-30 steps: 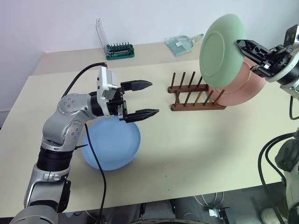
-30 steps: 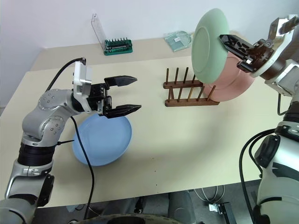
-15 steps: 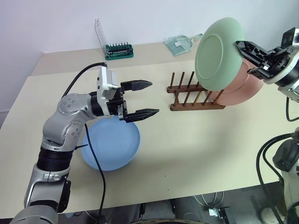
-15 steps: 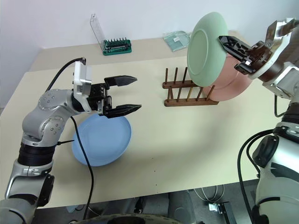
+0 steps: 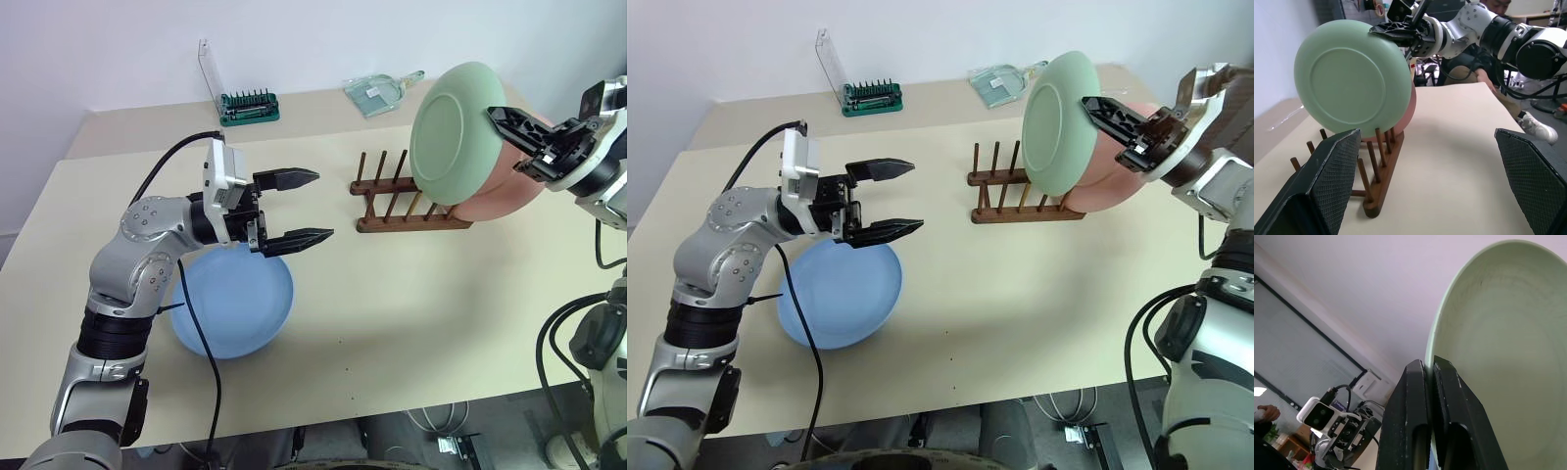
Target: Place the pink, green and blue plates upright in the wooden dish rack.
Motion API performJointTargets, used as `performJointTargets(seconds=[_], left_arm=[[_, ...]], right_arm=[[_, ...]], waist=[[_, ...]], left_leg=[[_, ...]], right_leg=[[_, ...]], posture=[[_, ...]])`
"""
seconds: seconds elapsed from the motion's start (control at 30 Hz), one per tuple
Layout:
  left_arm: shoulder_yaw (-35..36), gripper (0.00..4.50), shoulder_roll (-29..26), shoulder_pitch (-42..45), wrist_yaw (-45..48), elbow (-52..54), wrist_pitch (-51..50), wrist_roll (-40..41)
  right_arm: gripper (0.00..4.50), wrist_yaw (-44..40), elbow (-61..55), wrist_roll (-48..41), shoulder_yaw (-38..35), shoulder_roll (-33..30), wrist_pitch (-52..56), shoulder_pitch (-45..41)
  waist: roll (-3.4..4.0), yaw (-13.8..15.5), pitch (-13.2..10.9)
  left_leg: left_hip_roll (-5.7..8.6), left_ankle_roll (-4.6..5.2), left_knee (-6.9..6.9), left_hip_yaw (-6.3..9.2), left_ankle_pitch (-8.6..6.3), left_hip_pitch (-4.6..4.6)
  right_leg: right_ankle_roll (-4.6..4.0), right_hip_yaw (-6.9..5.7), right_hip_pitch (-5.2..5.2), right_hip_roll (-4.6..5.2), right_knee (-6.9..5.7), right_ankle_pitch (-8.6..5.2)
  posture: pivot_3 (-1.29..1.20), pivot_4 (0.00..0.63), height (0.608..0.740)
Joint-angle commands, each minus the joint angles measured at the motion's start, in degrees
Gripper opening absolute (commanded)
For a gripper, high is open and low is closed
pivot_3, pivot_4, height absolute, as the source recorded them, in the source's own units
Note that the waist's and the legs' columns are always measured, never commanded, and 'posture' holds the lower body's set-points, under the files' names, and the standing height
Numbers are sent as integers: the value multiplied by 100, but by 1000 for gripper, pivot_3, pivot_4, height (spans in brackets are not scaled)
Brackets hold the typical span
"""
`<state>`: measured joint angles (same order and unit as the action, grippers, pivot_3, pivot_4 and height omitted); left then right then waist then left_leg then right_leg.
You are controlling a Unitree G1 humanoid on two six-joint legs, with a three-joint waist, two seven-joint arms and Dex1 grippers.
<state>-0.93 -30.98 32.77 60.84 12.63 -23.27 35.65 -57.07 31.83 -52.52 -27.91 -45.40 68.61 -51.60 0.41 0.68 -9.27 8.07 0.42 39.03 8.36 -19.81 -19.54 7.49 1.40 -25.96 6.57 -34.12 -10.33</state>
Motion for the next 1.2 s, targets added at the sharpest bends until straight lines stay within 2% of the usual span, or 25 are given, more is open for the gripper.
performJointTargets(seconds=[0.03,0.07,0.17,0.3,0.33,0.4,0.63,0.87,0.93,1.03,1.1,1.2], left_arm=[[149,4500,-59,43,5,198,5,102],[148,4500,-65,44,13,199,16,94],[154,4500,-74,38,24,201,10,104],[171,4500,-78,35,21,211,-14,136],[172,4500,-78,33,20,212,-14,137],[168,4500,-76,28,19,212,-6,128],[156,4500,-59,15,10,190,5,109],[254,4500,-229,0,-100,-80,-60,-59],[305,4500,-384,53,-189,-255,-320,-28],[427,4500,-637,173,-504,-674,-715,-139],[482,4500,-878,301,-883,-1164,-881,-504],[458,4500,-1365,363,-1191,-1829,-1233,-935]], right_arm=[[44,-3,-410,89,95,124,-322,200],[44,11,-470,129,130,155,-404,260],[936,120,-558,135,106,227,-531,277],[2939,220,-632,142,92,199,-634,190],[3252,222,-681,184,125,172,-710,195],[4348,211,-814,245,161,131,-872,220],[4440,117,-1213,311,88,-49,-1465,145],[4440,-359,-2617,438,391,-333,-2147,497],[4440,-428,-3076,243,453,-318,-2029,633],[4440,-753,-3950,622,951,-491,-2432,1239],[4440,-1071,-4548,756,1226,-647,-2648,1784],[4440,-1276,-4821,386,1272,-683,-2432,2099]], waist=[[0,2,0],[0,2,0],[0,1,0],[0,2,0],[0,2,0],[0,3,0],[0,3,0],[0,4,0],[-1,-8,0],[-1,2,0],[-6,16,-3],[-8,-2,-4]], left_leg=[[0,0,0,0,0,0],[0,0,1,0,0,0],[0,0,1,-1,0,0],[0,0,1,0,0,0],[0,0,1,0,0,0],[0,0,1,0,0,0],[1,0,1,-1,0,0],[0,0,-1,0,0,0],[-2,0,-1,0,0,2],[-4,0,-1,1,0,4],[-4,0,-1,1,0,3],[-2,0,2,0,0,2]], right_leg=[[0,0,0,0,0,0],[0,0,1,0,0,0],[0,0,1,1,-1,0],[0,0,0,0,0,0],[0,0,0,1,0,0],[0,0,0,0,0,0],[0,0,0,0,0,0],[1,0,-1,-1,0,0],[1,0,0,-3,0,0],[1,0,1,-5,-1,0],[1,-1,0,-6,-1,0],[2,-1,1,-5,-1,0]], posture=[[0,150,740],[0,150,740],[0,150,740],[0,150,740],[0,150,740],[0,150,740],[0,150,740],[0,150,740],[0,150,740],[0,150,740],[0,150,740],[0,150,740]])
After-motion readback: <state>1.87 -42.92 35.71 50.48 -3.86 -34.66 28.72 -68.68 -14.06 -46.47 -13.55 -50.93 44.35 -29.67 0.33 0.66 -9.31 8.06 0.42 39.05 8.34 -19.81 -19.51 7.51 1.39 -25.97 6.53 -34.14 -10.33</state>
